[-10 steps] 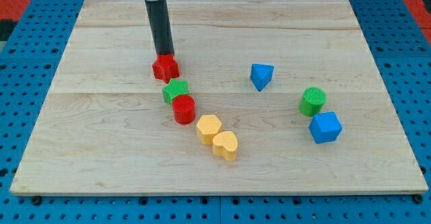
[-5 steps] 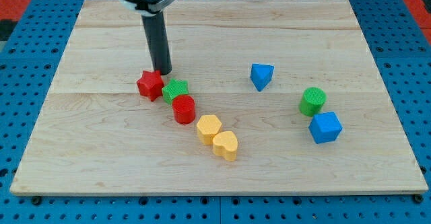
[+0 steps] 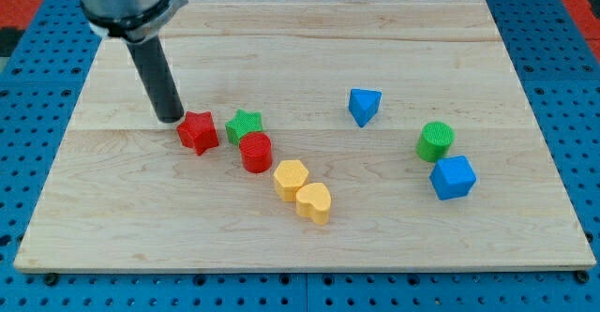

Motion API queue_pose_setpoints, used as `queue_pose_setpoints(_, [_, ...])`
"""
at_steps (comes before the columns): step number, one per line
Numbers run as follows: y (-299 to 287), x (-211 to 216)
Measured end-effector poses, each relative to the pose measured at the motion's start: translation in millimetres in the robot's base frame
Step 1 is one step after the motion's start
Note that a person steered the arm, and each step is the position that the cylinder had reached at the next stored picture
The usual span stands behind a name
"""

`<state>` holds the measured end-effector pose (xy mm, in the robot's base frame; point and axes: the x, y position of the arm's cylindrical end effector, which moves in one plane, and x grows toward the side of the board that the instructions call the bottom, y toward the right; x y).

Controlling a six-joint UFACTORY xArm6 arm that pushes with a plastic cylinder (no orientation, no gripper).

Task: Push the red star left to the green star

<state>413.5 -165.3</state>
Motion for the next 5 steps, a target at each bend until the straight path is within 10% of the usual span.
queue_pose_setpoints(5, [30.0, 25.9])
